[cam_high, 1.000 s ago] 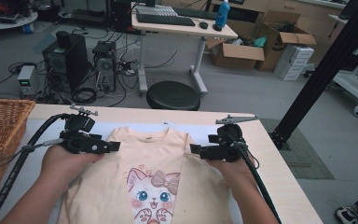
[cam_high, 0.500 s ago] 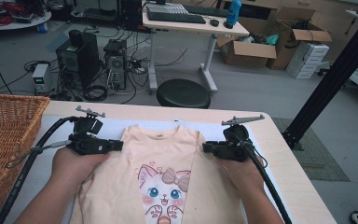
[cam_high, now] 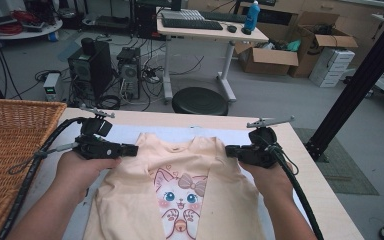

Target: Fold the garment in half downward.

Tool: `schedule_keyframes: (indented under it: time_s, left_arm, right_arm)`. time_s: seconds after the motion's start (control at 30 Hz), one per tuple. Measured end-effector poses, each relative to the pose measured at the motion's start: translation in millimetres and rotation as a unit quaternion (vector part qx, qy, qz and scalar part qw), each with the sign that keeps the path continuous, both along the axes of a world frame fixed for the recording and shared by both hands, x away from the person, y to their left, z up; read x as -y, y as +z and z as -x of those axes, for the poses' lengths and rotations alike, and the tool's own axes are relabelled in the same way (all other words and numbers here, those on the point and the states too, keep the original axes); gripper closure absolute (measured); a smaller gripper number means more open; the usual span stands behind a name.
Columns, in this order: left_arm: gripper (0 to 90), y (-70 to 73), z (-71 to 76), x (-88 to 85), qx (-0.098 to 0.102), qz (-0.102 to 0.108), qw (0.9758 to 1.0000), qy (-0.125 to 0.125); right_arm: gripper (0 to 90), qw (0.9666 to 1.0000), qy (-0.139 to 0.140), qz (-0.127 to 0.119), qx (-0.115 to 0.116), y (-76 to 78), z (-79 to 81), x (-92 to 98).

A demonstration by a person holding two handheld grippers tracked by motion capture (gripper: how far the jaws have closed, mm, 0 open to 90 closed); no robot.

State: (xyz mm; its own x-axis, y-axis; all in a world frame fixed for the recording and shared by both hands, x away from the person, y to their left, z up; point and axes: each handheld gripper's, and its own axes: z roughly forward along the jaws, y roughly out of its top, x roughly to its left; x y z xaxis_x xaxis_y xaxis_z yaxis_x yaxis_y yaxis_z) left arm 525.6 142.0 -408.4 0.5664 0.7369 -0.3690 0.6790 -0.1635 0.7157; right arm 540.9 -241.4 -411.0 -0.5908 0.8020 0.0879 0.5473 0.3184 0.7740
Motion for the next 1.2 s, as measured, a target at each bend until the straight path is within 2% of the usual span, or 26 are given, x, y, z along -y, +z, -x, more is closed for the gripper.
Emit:
schedule_keyframes:
  time_s: [0.1,0.2,0.23,0.27,0.37,0.4,0.43,0.47,0.57,0.6,0.67,0.73,0.77,0.83,0.87,0.93,1.03,1.1,1.2]
  left_arm:
    - [86.5,12.2,22.6,-0.1,0.01,0.004,0.9999,-0.002]
    - [86.5,22.9,47.9,-0.2,0.023,0.006,0.9997,-0.003]
    - [86.5,26.9,60.2,0.0,0.027,0.004,0.9996,-0.003]
    - [86.5,28.8,67.9,-0.1,0.03,0.003,0.9995,-0.004]
    - [86.5,32.6,104.2,0.9,0.037,0.004,0.9993,-0.005]
    - [86.4,32.0,118.8,1.4,0.037,0.006,0.9993,-0.004]
    - [86.5,32.0,118.8,1.4,0.037,0.006,0.9993,-0.004]
    - [86.5,29.6,139.3,2.6,0.036,0.007,0.9993,-0.003]
    - [86.4,20.5,172.5,5.8,0.03,0.007,0.9995,-0.001]
    - [86.4,17.4,178.6,6.4,0.026,0.005,0.9996,-0.002]
    - [86.1,8.5,191.1,7.1,0.015,0.002,0.9999,-0.002]
    - [82.2,4.6,194.9,6.4,0.011,0.001,0.9999,-0.003]
    - [75.2,0.9,197.7,4.0,0.002,-0.006,0.9999,0.009]
    - [65.7,1.8,196.6,0.3,0.009,0.0,0.9998,0.018]
    - [58.6,3.0,193.9,-2.1,0.006,0.0,0.9997,0.025]
    - [52.3,4.2,186.5,-7.3,0.01,0.001,0.9993,0.035]
    - [44.6,0.1,171.2,-16.1,0.004,0.006,0.9981,0.06]
    - [41.1,-4.7,160.7,-19.1,-0.001,-0.006,0.9971,0.075]
    - [38.4,-12.3,148.3,-21.1,-0.004,-0.02,0.9964,0.083]
  right_arm:
    - [86.2,0.9999,0.003,-0.002,0.01,9.4,21.0,0.3]
    - [86.2,0.9997,0.008,-0.003,0.022,18.7,49.0,1.8]
    - [86.2,0.9997,0.008,-0.004,0.025,20.9,57.0,2.4]
    - [86.2,0.9995,0.01,-0.005,0.03,23.9,71.0,3.7]
    - [86.2,0.9992,0.011,-0.009,0.039,27.0,106.2,7.9]
    - [86.2,0.9991,0.012,-0.011,0.04,26.8,117.5,9.4]
    - [86.2,0.9991,0.013,-0.011,0.038,25.7,131.5,11.2]
    - [86.2,0.9991,0.013,-0.012,0.038,24.4,142.1,13.1]
    - [86.1,0.9992,0.015,-0.015,0.035,19.4,169.2,17.5]
    - [85.9,0.9992,0.014,-0.017,0.034,16.5,180.2,18.9]
    - [83.6,0.9993,0.014,-0.018,0.031,12.4,191.4,20.2]
    - [73.8,0.9994,0.01,-0.018,0.029,7.2,202.9,21.2]
    - [72.2,0.9993,0.006,-0.024,0.027,5.8,205.9,22.5]
    - [66.8,0.9992,-0.001,-0.025,0.03,4.6,207.5,25.3]
    - [66.4,0.9993,-0.005,-0.026,0.028,4.3,205.8,27.3]
    - [63.2,0.9991,-0.014,-0.027,0.028,3.7,199.2,32.0]
    - [60.2,0.999,-0.028,-0.026,0.022,0.0,183.3,39.8]
    - [59.3,0.9991,-0.033,-0.024,0.015,-4.8,171.2,44.5]
    - [56.0,0.999,-0.043,-0.015,0.001,-13.2,155.3,49.5]
